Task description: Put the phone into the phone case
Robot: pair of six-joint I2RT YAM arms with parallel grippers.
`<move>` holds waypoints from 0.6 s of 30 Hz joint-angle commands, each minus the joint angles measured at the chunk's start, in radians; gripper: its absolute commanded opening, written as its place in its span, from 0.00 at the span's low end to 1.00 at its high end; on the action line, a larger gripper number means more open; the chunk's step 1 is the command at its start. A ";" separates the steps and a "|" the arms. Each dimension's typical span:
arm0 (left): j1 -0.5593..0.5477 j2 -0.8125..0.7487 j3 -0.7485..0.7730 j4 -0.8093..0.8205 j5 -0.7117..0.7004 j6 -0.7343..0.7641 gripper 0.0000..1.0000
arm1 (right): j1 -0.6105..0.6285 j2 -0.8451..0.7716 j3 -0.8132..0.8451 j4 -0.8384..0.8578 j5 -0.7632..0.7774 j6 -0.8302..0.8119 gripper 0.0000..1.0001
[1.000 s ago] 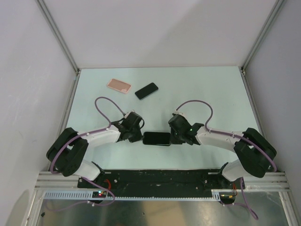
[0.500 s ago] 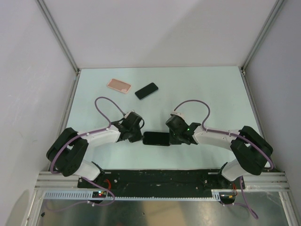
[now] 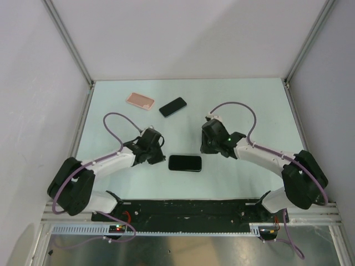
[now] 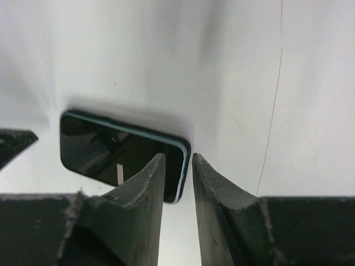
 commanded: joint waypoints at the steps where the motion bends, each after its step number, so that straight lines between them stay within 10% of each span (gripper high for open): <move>1: 0.006 -0.083 -0.010 -0.032 -0.010 0.032 0.11 | -0.046 0.066 0.107 0.044 0.003 -0.096 0.32; 18: -0.171 -0.002 -0.002 -0.047 0.051 -0.051 0.04 | -0.059 0.351 0.236 0.003 -0.041 -0.182 0.25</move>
